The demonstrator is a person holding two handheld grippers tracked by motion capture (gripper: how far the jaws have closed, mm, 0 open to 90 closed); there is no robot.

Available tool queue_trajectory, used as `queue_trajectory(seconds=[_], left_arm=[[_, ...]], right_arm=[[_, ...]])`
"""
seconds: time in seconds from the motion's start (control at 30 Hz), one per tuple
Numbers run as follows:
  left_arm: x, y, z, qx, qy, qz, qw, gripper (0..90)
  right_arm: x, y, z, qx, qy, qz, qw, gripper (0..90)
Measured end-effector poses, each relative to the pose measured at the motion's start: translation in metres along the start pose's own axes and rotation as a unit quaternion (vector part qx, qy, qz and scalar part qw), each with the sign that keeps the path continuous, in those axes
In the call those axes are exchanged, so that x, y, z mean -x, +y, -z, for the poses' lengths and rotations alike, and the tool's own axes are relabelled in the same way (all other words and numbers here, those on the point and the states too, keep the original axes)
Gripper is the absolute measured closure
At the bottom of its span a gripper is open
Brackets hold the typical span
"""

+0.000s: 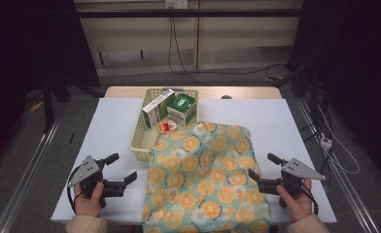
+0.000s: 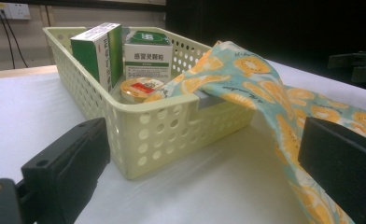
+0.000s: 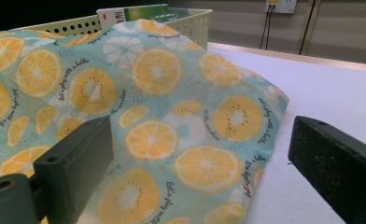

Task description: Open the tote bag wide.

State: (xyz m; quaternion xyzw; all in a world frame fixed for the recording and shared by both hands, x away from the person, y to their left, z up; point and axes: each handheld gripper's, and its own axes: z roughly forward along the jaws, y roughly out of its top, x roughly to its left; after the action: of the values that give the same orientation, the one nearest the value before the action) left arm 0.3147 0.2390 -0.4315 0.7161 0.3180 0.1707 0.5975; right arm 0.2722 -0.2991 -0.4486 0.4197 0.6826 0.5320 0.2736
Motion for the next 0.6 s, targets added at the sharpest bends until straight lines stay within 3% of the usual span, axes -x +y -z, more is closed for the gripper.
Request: queue_trajectory(seconds=[0.33,0.5,0.6], left_arm=[[0.002,0.001,-0.002,0.001,-0.004,-0.006,1.0000,2.1],[0.002,0.001,-0.002,0.001,-0.004,-0.007,1.0000,2.0],[0.003,0.002,-0.002,0.004,-0.003,-0.008,1.0000,2.1]], right_arm=[[0.004,0.002,-0.005,-0.020,-0.015,0.013,0.9996,7.5],[0.010,0.012,-0.013,-0.047,-0.032,0.028,0.9980,9.7],[0.017,0.020,-0.022,-0.058,-0.026,0.030,0.9975,9.5]])
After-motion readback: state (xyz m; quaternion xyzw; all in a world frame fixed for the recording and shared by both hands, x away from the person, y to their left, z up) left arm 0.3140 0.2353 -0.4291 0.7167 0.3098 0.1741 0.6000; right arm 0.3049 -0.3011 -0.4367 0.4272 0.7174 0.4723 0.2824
